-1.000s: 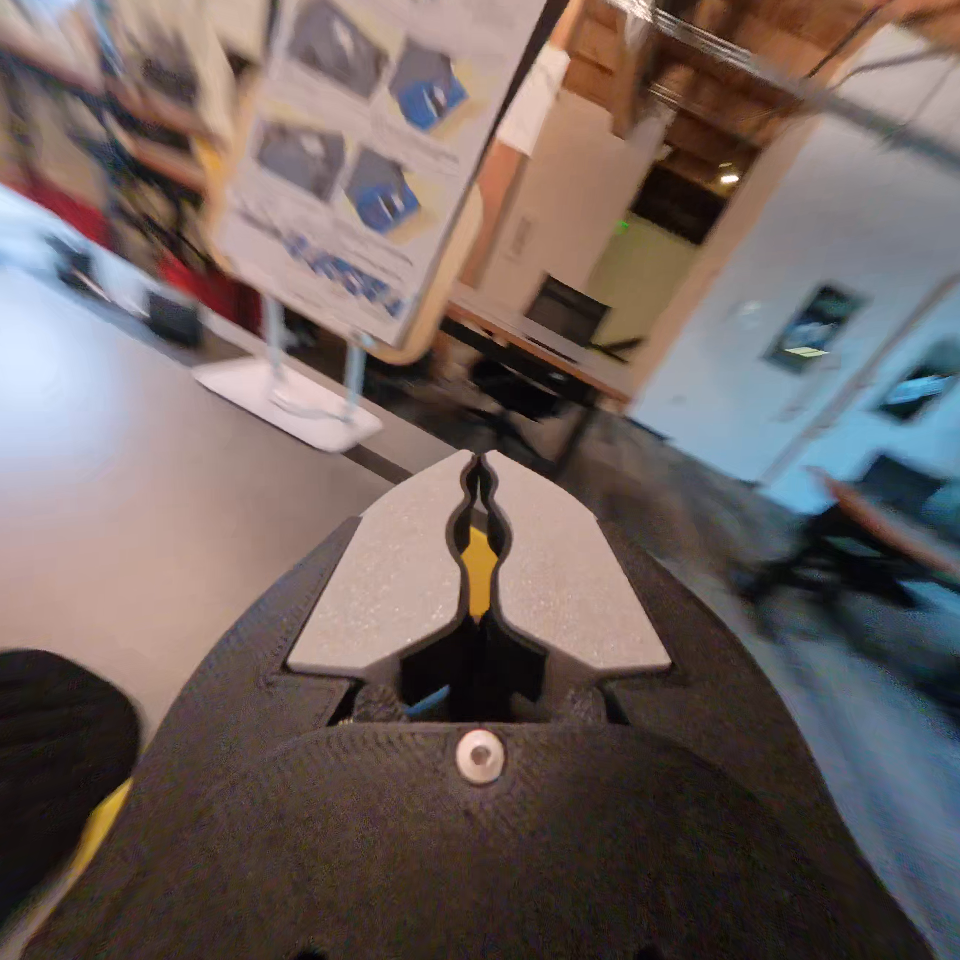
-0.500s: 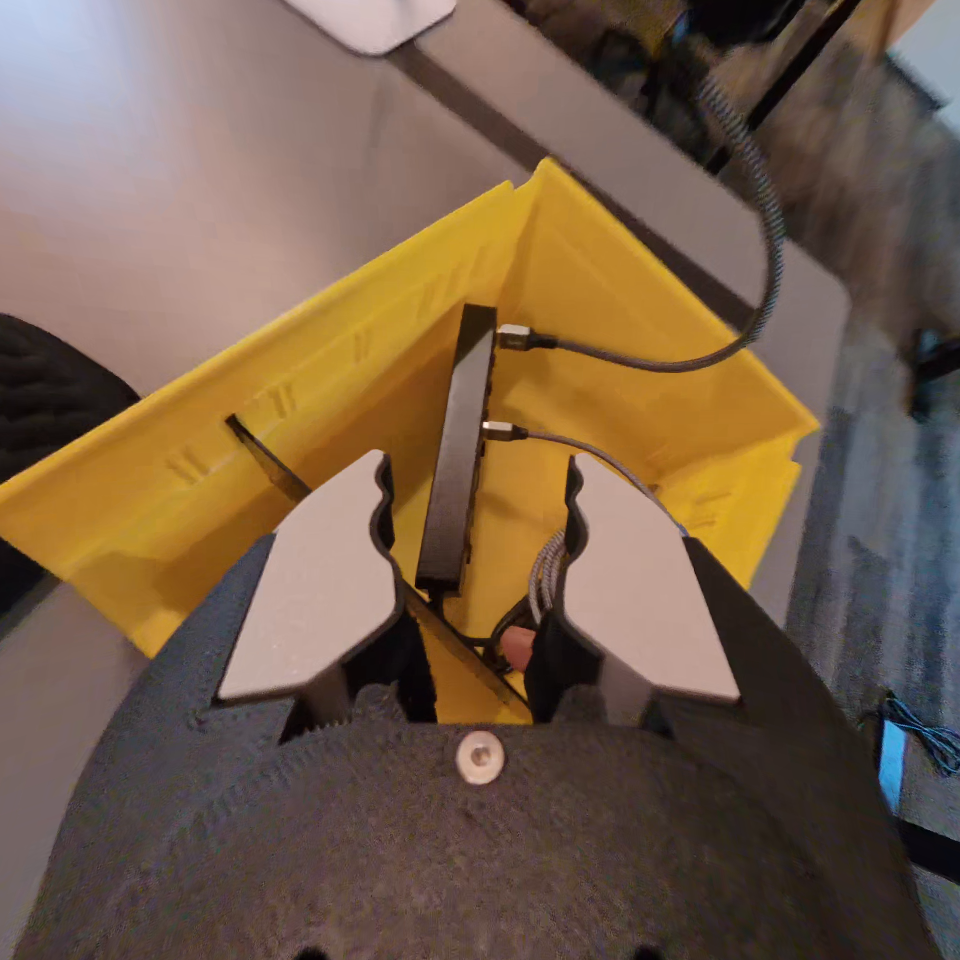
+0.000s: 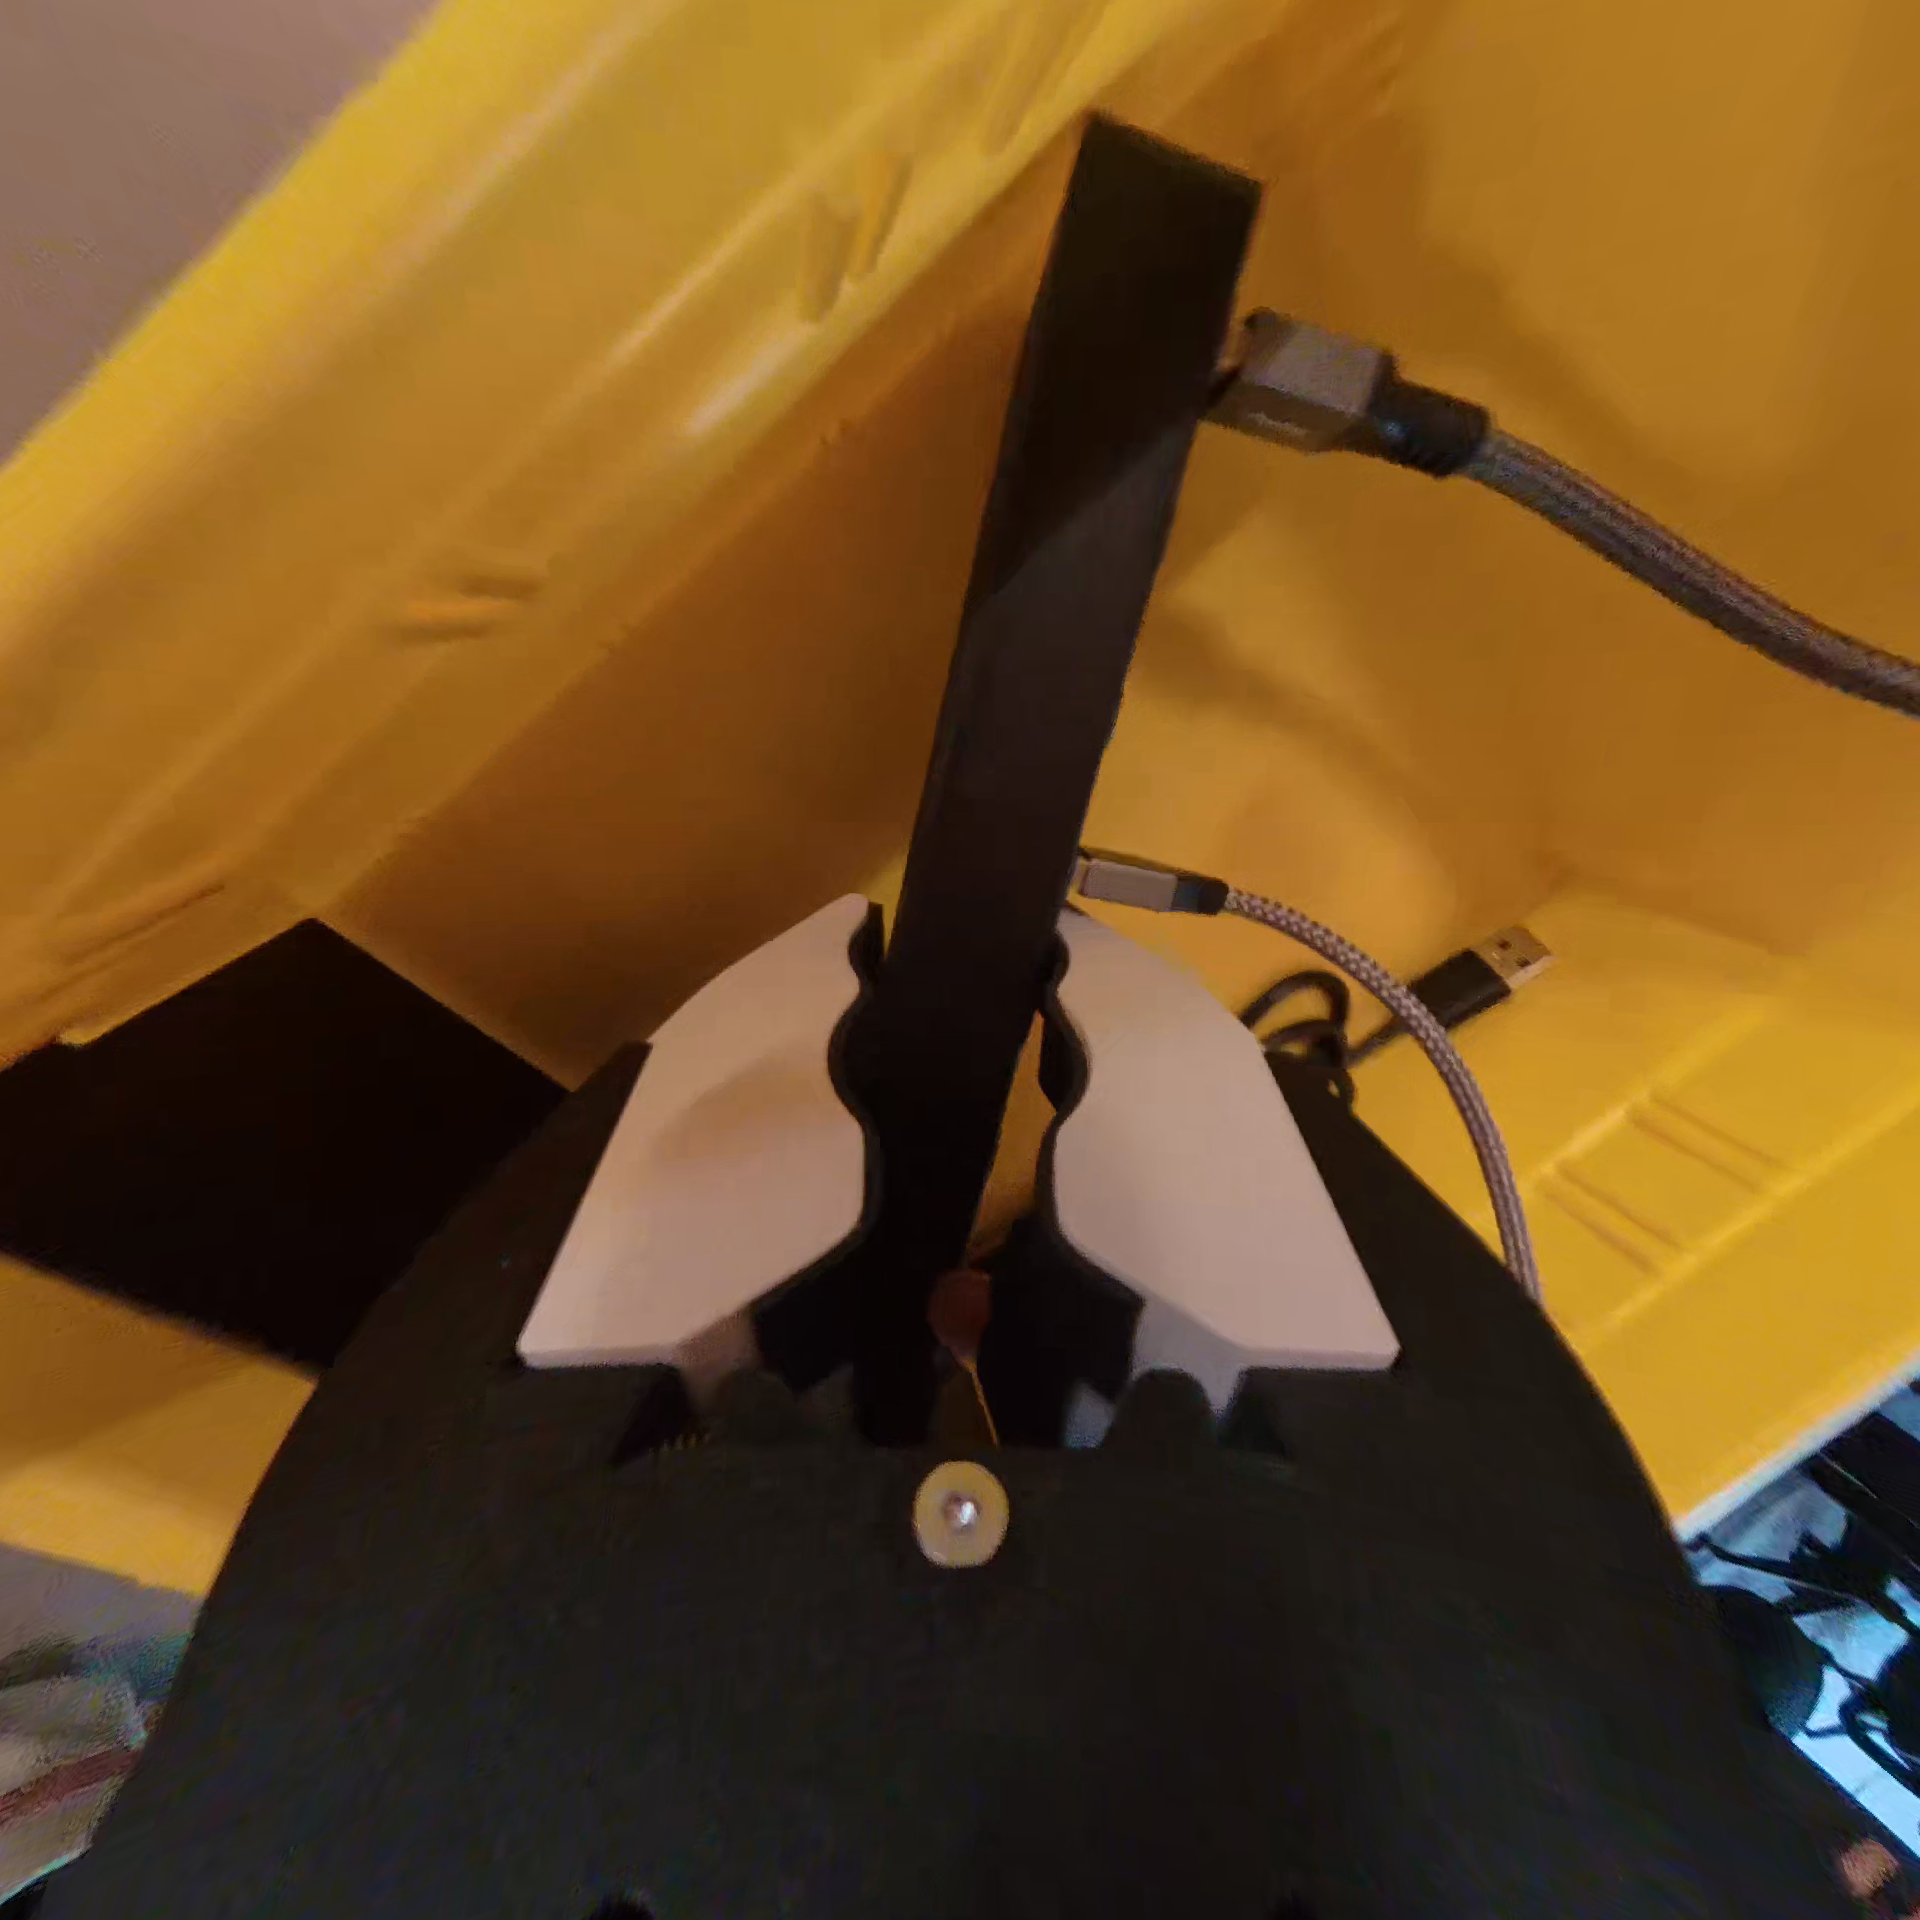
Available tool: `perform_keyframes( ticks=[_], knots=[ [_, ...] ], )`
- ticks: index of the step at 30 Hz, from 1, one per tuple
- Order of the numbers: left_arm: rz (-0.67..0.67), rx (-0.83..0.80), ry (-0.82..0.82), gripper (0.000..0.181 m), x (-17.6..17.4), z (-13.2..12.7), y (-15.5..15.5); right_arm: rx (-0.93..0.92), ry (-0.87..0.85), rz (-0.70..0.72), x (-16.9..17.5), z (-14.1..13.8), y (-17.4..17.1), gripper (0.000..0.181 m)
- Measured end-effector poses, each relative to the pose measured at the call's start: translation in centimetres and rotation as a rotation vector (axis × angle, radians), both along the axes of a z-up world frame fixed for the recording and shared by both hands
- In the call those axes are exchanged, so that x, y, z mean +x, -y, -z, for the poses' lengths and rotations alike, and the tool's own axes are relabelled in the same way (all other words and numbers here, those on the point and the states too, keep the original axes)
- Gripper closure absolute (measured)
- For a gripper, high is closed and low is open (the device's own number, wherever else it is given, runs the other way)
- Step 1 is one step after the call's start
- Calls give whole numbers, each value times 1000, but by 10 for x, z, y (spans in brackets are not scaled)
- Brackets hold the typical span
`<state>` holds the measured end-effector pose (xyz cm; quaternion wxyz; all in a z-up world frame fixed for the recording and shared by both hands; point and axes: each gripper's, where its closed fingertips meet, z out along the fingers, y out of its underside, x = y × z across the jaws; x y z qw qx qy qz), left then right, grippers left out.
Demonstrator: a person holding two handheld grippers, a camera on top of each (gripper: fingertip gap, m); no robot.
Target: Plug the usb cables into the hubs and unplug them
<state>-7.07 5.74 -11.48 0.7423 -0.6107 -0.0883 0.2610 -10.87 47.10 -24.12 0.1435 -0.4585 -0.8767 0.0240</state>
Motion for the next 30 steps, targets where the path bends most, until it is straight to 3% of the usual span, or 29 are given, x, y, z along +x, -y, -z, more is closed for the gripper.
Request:
perform_keyframes(
  ticks=[3, 10, 20, 25, 30],
  knots=[
    [0, 1, 0, 87, 0, 0, 0, 45, -99, -28, -1, -28, -5, 156],
    [0, -9, -8, 87, 1, 0, -1, 152, -346, -106, 3, -123, -16, 156],
    [-1, -9, -9, 88, 1, 0, -1, 133, -693, -204, -4, -233, -5, 156],
    [2, -12, -9, 88, 2, 1, -2, 100, -741, -245, -6, -254, 4, 156],
    [8, -25, -18, 88, 3, 2, -3, 84, -740, -254, -11, -246, 8, 156]
  ],
)
